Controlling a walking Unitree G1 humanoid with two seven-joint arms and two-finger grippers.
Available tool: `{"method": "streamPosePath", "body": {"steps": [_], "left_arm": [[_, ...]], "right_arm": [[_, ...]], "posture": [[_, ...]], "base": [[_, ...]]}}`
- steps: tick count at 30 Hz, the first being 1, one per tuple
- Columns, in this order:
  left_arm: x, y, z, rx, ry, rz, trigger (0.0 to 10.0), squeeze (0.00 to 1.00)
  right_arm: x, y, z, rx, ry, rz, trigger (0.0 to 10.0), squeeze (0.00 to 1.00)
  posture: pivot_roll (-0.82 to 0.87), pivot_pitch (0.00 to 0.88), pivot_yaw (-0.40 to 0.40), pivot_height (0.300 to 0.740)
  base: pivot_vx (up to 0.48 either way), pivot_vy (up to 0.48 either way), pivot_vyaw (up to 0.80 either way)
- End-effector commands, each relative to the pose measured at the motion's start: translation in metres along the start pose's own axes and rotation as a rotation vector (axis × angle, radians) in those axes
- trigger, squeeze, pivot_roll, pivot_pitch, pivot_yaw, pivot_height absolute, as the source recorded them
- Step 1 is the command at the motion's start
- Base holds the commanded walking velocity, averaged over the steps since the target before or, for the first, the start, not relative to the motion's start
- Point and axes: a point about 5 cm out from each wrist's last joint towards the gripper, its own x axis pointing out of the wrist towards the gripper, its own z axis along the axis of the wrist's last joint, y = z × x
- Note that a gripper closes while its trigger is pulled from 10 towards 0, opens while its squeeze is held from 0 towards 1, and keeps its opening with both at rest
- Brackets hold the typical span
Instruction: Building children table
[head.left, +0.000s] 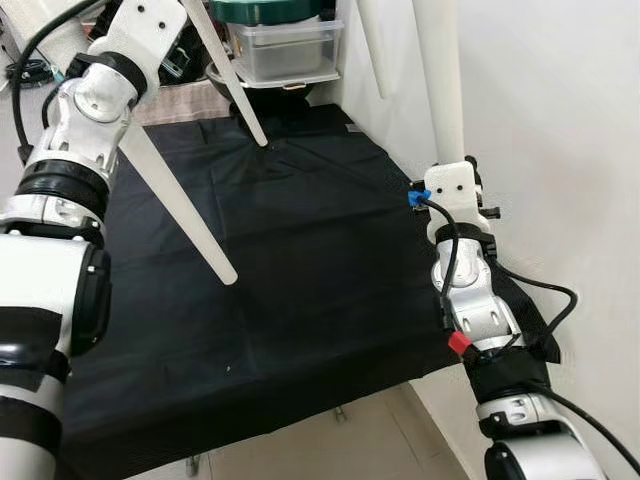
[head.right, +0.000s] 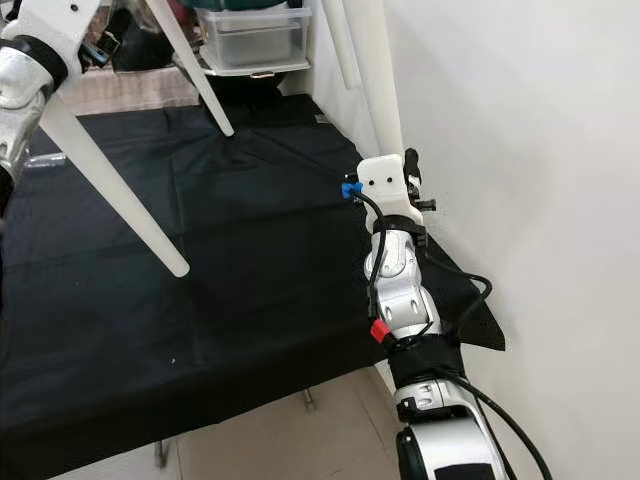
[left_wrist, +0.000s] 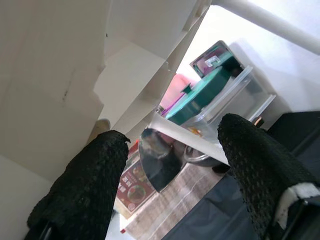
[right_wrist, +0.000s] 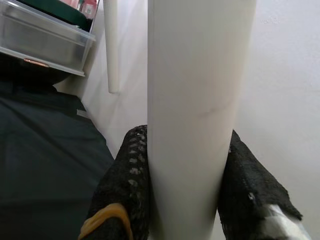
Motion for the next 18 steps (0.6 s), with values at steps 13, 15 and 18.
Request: {"method": "streamPosePath", "body": {"steps": [13, 15, 18], "left_arm": [[0.015, 0.094, 0.08, 0.175, -0.125, 0.243, 10.0, 0.0], [0.015, 0.095, 0.084, 0.172, -0.135, 0.246, 10.0, 0.0], [0.015, 0.095, 0.085, 0.157, -0.141, 0.244, 10.0, 0.0]], "right_arm": [[-0.006, -0.003, -0.016, 0.0, 0.06, -0.036, 0.0, 0.0], [-0.006, -0.003, -0.015, 0.008, 0.067, -0.036, 0.0, 0.0], [-0.007, -0.002, -0.015, 0.008, 0.069, -0.031, 0.0, 0.0]], "posture": [[0.13, 0.048, 0.004, 0.74], [0.13, 0.048, 0.006, 0.74], [0.13, 0.049, 0.006, 0.74]], "base": [[0.0, 0.0, 0.0], [0.0, 0.0, 0.0], [0.0, 0.0, 0.0]]}}
